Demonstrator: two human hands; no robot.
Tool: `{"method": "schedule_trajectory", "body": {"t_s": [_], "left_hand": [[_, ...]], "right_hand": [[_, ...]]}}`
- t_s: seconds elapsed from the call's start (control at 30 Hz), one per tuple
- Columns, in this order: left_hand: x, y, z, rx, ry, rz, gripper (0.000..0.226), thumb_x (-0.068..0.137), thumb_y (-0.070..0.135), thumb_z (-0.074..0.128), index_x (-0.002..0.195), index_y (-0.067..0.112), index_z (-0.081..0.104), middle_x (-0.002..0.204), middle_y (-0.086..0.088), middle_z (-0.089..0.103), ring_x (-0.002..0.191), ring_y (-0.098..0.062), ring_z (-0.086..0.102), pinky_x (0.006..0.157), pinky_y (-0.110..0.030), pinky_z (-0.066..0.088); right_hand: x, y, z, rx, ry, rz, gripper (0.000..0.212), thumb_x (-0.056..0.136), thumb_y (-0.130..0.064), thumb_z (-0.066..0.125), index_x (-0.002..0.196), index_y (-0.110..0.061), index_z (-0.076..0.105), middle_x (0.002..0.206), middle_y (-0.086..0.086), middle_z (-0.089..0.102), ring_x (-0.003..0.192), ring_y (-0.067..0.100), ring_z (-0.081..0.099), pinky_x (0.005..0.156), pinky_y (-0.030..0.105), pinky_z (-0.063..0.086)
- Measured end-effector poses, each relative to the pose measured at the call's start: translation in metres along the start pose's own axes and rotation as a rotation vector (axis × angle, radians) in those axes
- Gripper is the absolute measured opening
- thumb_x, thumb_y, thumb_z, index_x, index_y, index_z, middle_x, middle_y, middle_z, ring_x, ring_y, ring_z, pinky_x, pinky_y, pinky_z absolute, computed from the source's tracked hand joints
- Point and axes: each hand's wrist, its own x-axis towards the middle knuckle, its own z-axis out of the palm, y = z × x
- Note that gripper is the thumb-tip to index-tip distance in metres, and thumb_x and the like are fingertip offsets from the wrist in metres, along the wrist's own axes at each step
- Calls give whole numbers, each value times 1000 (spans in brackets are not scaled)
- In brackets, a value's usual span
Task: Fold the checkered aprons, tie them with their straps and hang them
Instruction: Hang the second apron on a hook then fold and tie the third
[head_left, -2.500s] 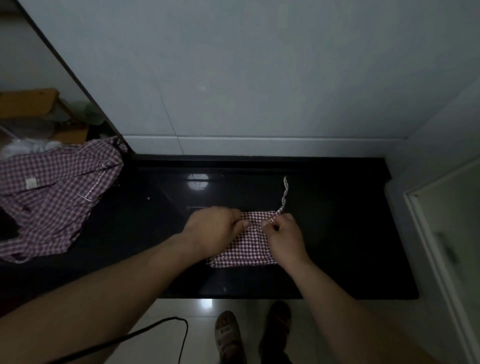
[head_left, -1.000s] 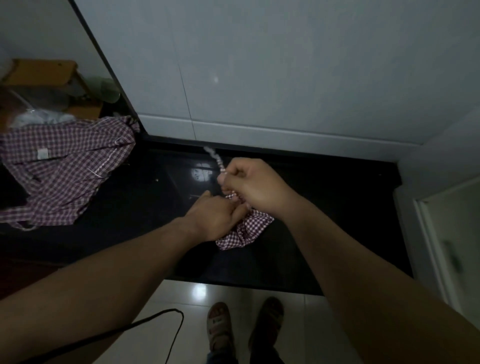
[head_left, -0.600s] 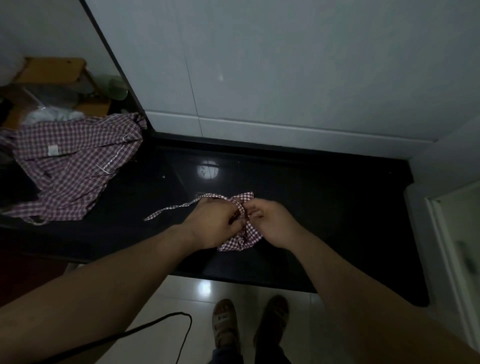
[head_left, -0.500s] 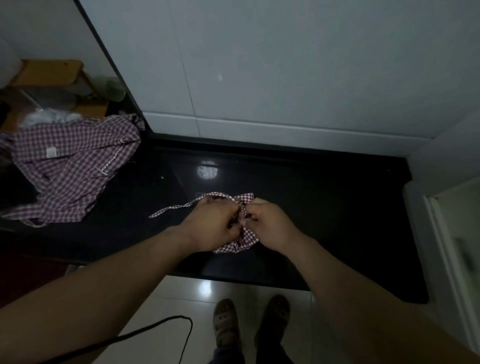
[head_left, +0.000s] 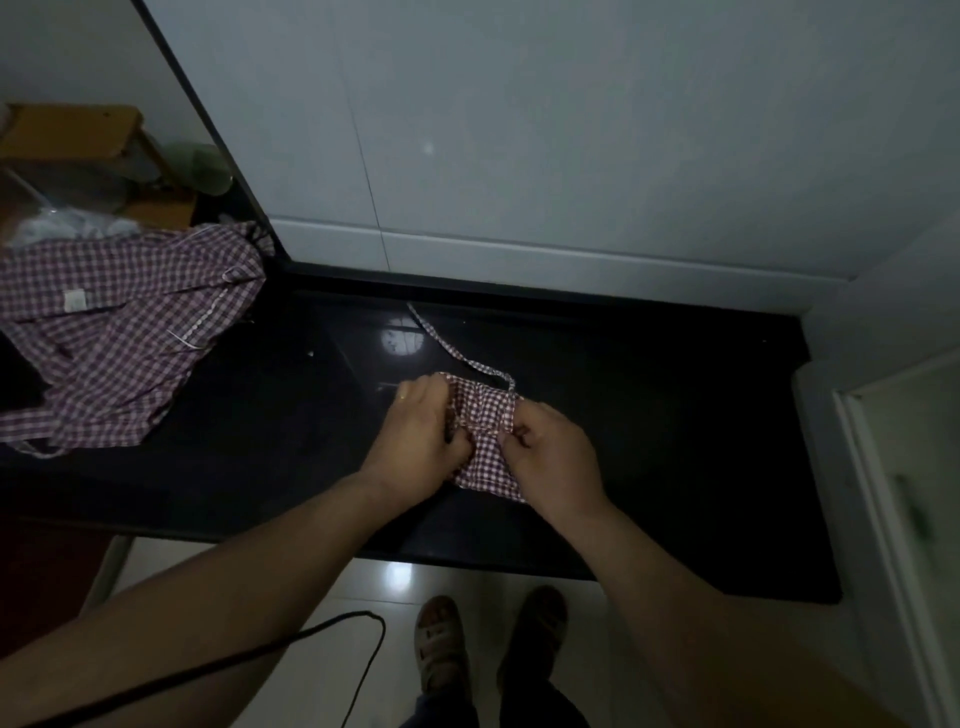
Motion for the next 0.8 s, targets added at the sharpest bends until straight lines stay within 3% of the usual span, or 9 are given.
{"method": "schedule_trajectory", "body": {"t_s": [0.1,0.2,0.47,0.63,0.73,0.8], "left_hand": [[-4,3,5,-89,16,-51,34,81,9,66,103,21,43,105,2,45,100,-13,39,84,-27,36],[-3,14,12,-132,21,-52,34,84,6,65,100,23,40,104,2,44,98,-13,40,81,-24,33],[-14,2,14,17,-8,-185,26,85,20,65,96,23,41,98,4,45,95,-15,40,79,-37,35],[-2,9,12,39,-44,-206,26,88,19,65,93,22,40,97,2,45,94,-21,43,77,-34,30],[-3,11,19,42,-13,-212,28,93,24,67,93,20,39,96,0,45,91,-21,41,75,-33,28],[-3,8,17,14,-45,-250,30,90,27,70,93,20,41,96,1,48,91,-19,42,74,-34,32]], "right_hand": [[2,-9,5,-163,38,-127,7,94,-28,65,89,-26,62,93,-11,61,87,10,54,75,32,45],[6,-17,8,-284,65,-191,8,95,-31,60,89,-26,61,92,-7,61,87,14,51,76,33,40],[10,25,2,87,-130,-18,23,97,-24,68,75,-18,62,81,-8,56,79,13,55,70,34,46],[25,-4,1,166,-142,-133,20,97,-21,67,78,-15,68,79,-10,63,80,7,55,73,30,45],[22,-7,3,451,-294,17,21,99,-13,66,78,-10,67,70,-15,68,69,-4,59,69,20,45],[16,6,5,505,-315,112,21,102,-11,62,83,-10,71,69,-18,68,65,-6,58,70,19,44]]}}
